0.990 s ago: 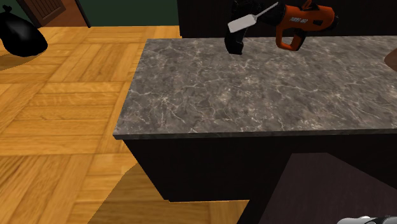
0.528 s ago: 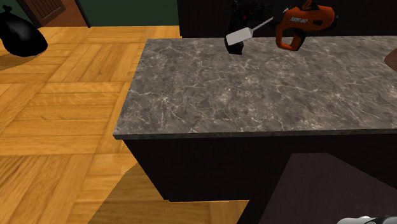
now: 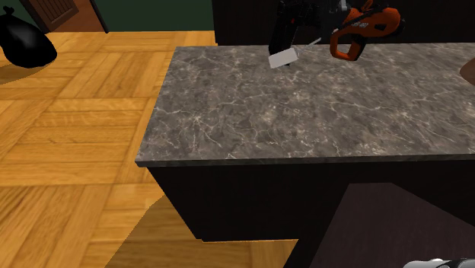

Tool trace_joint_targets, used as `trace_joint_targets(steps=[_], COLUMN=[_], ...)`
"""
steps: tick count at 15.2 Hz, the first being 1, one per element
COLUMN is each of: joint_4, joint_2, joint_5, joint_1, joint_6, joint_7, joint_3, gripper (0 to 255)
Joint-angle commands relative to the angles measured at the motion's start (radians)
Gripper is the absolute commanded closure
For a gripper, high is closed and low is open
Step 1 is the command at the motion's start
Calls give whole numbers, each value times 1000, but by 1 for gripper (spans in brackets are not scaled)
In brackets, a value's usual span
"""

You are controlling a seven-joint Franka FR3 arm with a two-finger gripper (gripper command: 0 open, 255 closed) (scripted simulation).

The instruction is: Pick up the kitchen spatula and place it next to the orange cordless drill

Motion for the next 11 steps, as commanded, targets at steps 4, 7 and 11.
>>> trace_joint_targets(steps=[4, 7, 11], joint_4=[-60, -93, -133], joint_2=[6, 12, 24], joint_5=[1, 1, 3], joint_1=[-1, -1, -2], joint_6=[66, 105, 157], joint_7=[2, 3, 4], joint_3=[0, -1, -1], gripper=[255, 255, 255])
